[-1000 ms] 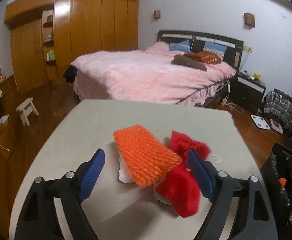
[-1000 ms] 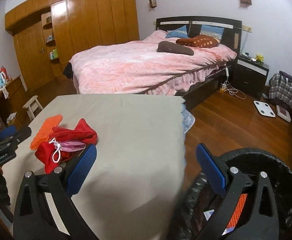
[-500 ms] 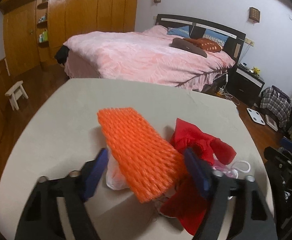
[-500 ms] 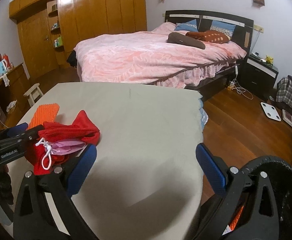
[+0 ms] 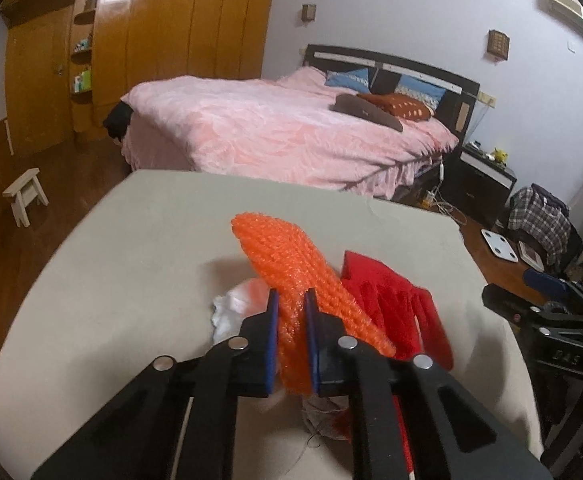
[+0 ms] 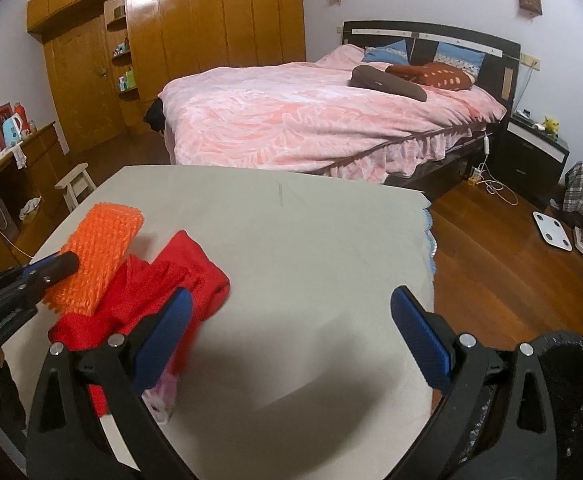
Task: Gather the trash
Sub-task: 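Grasp the red cloth with the right gripper while the left gripper holds the orange net, then carry the orange net and red cloth over the bin and open both grippers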
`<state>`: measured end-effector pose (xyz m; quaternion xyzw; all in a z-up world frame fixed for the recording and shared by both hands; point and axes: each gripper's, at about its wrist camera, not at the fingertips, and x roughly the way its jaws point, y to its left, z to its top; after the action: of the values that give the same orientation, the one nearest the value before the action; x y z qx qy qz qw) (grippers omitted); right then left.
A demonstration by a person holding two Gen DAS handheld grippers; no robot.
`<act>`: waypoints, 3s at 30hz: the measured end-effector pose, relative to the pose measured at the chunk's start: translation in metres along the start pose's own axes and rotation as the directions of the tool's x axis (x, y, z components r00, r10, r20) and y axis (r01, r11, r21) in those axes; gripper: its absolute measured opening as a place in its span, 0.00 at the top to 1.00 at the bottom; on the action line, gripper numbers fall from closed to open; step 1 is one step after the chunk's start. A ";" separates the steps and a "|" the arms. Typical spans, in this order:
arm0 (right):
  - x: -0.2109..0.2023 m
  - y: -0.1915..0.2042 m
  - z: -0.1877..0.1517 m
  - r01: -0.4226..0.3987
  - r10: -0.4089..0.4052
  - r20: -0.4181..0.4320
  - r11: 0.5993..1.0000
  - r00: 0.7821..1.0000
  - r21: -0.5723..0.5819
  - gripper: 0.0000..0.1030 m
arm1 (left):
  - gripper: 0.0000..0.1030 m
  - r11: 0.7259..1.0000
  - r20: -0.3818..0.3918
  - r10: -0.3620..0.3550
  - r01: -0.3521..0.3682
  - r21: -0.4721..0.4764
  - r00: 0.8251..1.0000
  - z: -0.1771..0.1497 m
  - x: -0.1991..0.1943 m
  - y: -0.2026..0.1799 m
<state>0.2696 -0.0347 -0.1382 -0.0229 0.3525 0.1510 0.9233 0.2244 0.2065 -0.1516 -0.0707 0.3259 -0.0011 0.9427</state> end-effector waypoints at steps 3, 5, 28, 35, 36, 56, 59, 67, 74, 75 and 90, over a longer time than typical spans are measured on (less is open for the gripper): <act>0.004 0.004 0.003 -0.016 0.016 -0.002 1.000 1.000 -0.007 0.06 | 0.88 1.000 0.030 0.018 -0.018 -0.012 0.999 0.004 -0.011 0.007; 0.008 0.009 0.006 -0.026 0.026 -0.005 1.000 1.000 -0.017 0.06 | 0.88 0.999 0.047 0.037 -0.037 -0.011 0.998 0.006 -0.016 0.013; 0.078 0.060 0.010 -0.232 0.220 -0.178 0.971 0.959 -0.055 0.81 | 0.88 0.997 0.029 0.070 -0.069 -0.026 0.997 0.004 -0.002 0.042; 0.055 0.048 0.024 -0.254 0.249 -0.107 0.966 0.962 -0.036 0.86 | 0.88 0.998 0.051 0.065 -0.064 -0.030 0.997 0.011 -0.010 0.039; 0.052 0.046 0.027 -0.254 0.249 -0.098 0.967 0.963 -0.035 0.86 | 0.88 0.998 0.056 0.062 -0.061 -0.025 0.996 0.013 -0.012 0.037; -0.026 0.015 0.043 -0.230 0.230 0.029 0.973 0.973 -0.006 0.86 | 0.88 0.999 0.096 0.006 -0.009 0.032 0.995 0.026 -0.048 -0.009; -0.037 0.010 0.041 -0.223 0.223 0.038 0.975 0.974 0.005 0.86 | 0.88 0.999 0.098 -0.006 0.002 0.041 0.995 0.027 -0.052 -0.016; -0.081 -0.006 0.033 -0.203 0.200 0.088 0.979 0.976 0.024 0.86 | 0.88 0.997 0.110 -0.047 0.040 0.067 0.993 0.025 -0.070 -0.045; -0.125 -0.029 0.017 -0.168 0.162 0.119 0.985 0.980 0.046 0.86 | 0.88 0.990 0.108 -0.108 0.097 0.101 0.988 0.020 -0.083 -0.083; -0.133 -0.033 0.014 -0.157 0.150 0.124 0.987 0.981 0.047 0.86 | 0.88 0.989 0.107 -0.116 0.105 0.105 0.987 0.019 -0.085 -0.087; -0.218 -0.108 -0.033 -0.002 -0.020 0.171 0.991 0.985 0.131 0.86 | 0.88 0.939 0.078 -0.288 0.266 0.217 0.954 -0.002 -0.115 -0.192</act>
<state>0.1259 -0.2004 -0.0263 0.0491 0.2803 0.1249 0.9505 0.1410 0.0220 -0.0563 -0.0187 0.2590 -0.1635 0.9518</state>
